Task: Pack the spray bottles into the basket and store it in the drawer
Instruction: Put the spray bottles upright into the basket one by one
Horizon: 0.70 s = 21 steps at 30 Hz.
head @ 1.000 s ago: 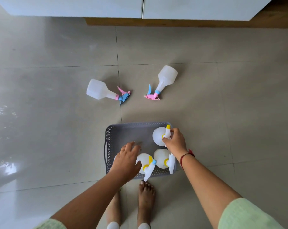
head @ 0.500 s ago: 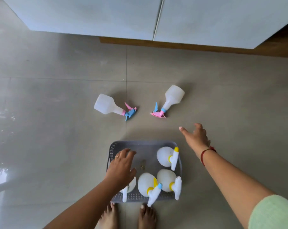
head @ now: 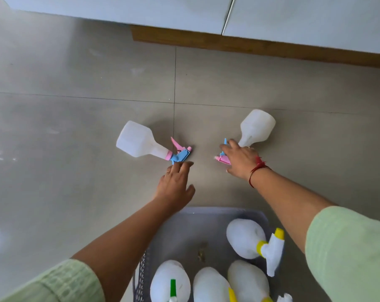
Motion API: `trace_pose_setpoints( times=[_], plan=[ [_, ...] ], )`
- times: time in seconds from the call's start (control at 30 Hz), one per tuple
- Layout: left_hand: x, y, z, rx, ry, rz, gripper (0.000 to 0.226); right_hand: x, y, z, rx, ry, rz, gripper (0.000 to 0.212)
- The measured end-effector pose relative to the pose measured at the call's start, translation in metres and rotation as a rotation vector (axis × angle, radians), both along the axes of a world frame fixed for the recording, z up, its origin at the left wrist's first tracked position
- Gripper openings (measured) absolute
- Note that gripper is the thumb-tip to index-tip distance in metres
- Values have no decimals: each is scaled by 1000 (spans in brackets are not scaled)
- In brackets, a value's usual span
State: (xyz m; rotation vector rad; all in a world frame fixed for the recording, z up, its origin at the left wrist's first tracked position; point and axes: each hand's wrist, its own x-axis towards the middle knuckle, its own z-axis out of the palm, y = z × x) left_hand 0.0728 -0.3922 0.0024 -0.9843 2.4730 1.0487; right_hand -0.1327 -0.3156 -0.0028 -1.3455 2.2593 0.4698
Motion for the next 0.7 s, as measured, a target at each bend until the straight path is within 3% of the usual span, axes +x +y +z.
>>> trace_pose_setpoints(
  times=[0.17, 0.37, 0.6, 0.7],
  plan=[
    [16, -2, -28, 26, -51, 10, 59, 4, -7, -25, 72, 46, 41, 48],
    [46, 0, -29, 60, -109, 43, 54, 11, -3, -10, -85, 50, -77, 30],
    [63, 26, 45, 153, -105, 188, 56, 33, 24, 62, -304, 51, -60, 26],
    [69, 33, 86, 164, -97, 205, 56, 44, 32, 111, -405, -7, -152, 28]
  ],
)
